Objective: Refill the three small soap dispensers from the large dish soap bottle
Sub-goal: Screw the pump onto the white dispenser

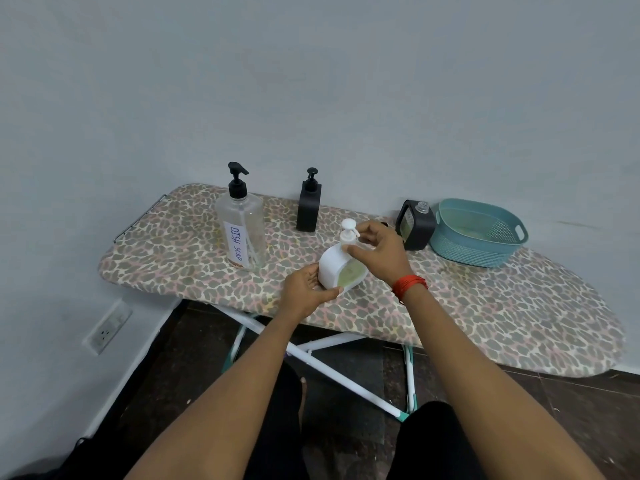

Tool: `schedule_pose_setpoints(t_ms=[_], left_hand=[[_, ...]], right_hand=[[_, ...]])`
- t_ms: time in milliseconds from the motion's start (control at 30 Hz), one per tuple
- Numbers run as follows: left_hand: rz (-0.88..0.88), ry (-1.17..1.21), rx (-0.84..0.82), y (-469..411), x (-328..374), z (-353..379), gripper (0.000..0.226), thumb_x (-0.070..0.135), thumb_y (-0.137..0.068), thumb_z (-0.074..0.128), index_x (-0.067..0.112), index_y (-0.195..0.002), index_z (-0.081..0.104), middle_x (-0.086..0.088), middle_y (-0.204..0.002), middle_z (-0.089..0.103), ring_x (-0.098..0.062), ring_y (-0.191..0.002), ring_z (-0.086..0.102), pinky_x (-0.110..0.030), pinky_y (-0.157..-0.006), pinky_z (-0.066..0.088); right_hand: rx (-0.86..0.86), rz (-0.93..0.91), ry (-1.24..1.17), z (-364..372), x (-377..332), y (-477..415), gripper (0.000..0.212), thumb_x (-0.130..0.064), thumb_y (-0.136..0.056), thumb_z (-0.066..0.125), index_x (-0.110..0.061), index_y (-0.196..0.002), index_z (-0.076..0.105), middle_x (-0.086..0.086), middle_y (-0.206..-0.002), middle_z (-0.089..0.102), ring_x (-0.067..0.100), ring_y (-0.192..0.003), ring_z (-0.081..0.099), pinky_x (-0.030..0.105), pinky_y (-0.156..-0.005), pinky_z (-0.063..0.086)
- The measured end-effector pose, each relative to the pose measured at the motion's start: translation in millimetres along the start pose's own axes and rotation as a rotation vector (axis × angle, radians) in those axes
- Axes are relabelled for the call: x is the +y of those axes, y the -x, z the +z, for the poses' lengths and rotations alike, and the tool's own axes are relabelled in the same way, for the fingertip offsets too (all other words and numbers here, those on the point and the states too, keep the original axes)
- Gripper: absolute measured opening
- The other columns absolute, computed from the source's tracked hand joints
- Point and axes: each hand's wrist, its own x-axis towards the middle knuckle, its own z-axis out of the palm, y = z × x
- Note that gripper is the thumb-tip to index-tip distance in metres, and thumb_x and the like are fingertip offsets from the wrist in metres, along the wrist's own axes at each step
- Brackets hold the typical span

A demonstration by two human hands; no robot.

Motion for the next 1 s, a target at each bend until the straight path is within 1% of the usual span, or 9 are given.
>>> schedule_pose_setpoints(t_ms=[167,333,433,533,667,733,800,900,1000], left_hand=[[0.004,-0.015,0.004,-1,-2,0,0.059,0.022,-0.067,0.095,0.019,-0.121,0.071,0.011,-0.108,0.076,-0.004,-0.102,0.073,-0.029,-0.089,0.06],[0.006,-0.024,-0.001,-1,-3,-1,0.057,0.024,-0.067,0.095,0.021,-0.119,0.071,0.009,-0.108,0.077,-0.005,-0.101,0.073,-0.034,-0.089,0.062],[0.011,-0.023,-0.011,-1,-2,-1,0.051,0.025,-0.067,0.094,0.029,-0.112,0.071,0.008,-0.106,0.078,-0.007,-0.101,0.074,-0.036,-0.089,0.062],[0.006,-0.006,-0.009,-1,-2,-2,0.05,0.027,-0.066,0.095,0.03,-0.11,0.071,0.009,-0.106,0.078,-0.007,-0.101,0.074,-0.036,-0.089,0.062],[0.0,0.0,-0.014,-2,-4,-1,0.056,0.025,-0.067,0.095,0.016,-0.117,0.073,0.006,-0.108,0.078,-0.009,-0.102,0.074,-0.036,-0.087,0.062],[-0.004,0.0,-0.016,-2,-4,-1,0.057,0.025,-0.066,0.095,0.016,-0.118,0.072,0.007,-0.107,0.078,-0.009,-0.101,0.074,-0.034,-0.086,0.062],[-0.009,0.001,-0.012,-1,-4,-1,0.058,0.025,-0.065,0.096,0.019,-0.118,0.072,0.008,-0.107,0.078,-0.008,-0.1,0.074,-0.031,-0.085,0.062],[-0.012,0.004,-0.007,-1,-3,-1,0.059,0.025,-0.065,0.096,0.018,-0.118,0.072,0.008,-0.107,0.078,-0.009,-0.101,0.074,-0.028,-0.083,0.062],[-0.013,0.009,-0.016,-1,-2,-2,0.057,0.023,-0.066,0.096,0.016,-0.117,0.072,0.008,-0.106,0.078,-0.008,-0.101,0.074,-0.025,-0.082,0.061]], right_hand=[[0.039,0.073,-0.014,4,16,7,0.028,-0.018,-0.074,0.086,-0.018,-0.096,0.069,-0.006,-0.103,0.072,0.009,-0.1,0.067,0.029,-0.09,0.053],[0.112,0.074,0.061,11,11,1,0.043,-0.028,-0.062,0.093,-0.024,-0.084,0.057,-0.011,-0.088,0.063,0.002,-0.078,0.057,0.011,-0.07,0.045],[0.042,0.065,0.049,13,8,0,0.055,-0.033,-0.063,0.093,-0.024,-0.104,0.058,-0.007,-0.102,0.061,0.002,-0.088,0.057,0.008,-0.075,0.044],[-0.077,0.039,-0.029,4,10,1,0.045,-0.021,-0.081,0.081,-0.026,-0.122,0.064,-0.007,-0.12,0.066,0.009,-0.112,0.061,0.029,-0.098,0.05],[-0.082,0.053,-0.038,1,11,2,0.029,-0.012,-0.084,0.078,-0.018,-0.111,0.073,-0.003,-0.113,0.072,0.012,-0.108,0.065,0.041,-0.101,0.05],[-0.013,0.102,-0.023,7,9,1,0.033,-0.015,-0.077,0.084,-0.012,-0.109,0.073,0.002,-0.109,0.071,0.016,-0.104,0.065,0.037,-0.097,0.051],[0.074,0.136,0.056,17,7,0,0.036,-0.024,-0.07,0.09,-0.013,-0.098,0.07,0.003,-0.102,0.065,0.015,-0.092,0.061,0.025,-0.083,0.05],[0.191,0.138,0.176,31,3,-3,0.046,-0.036,-0.062,0.093,-0.019,-0.082,0.056,0.002,-0.09,0.054,0.01,-0.073,0.046,0.018,-0.063,0.035],[0.145,0.111,0.124,33,1,0,0.051,-0.036,-0.062,0.093,-0.019,-0.098,0.061,-0.003,-0.098,0.059,0.01,-0.086,0.054,0.02,-0.075,0.043]])
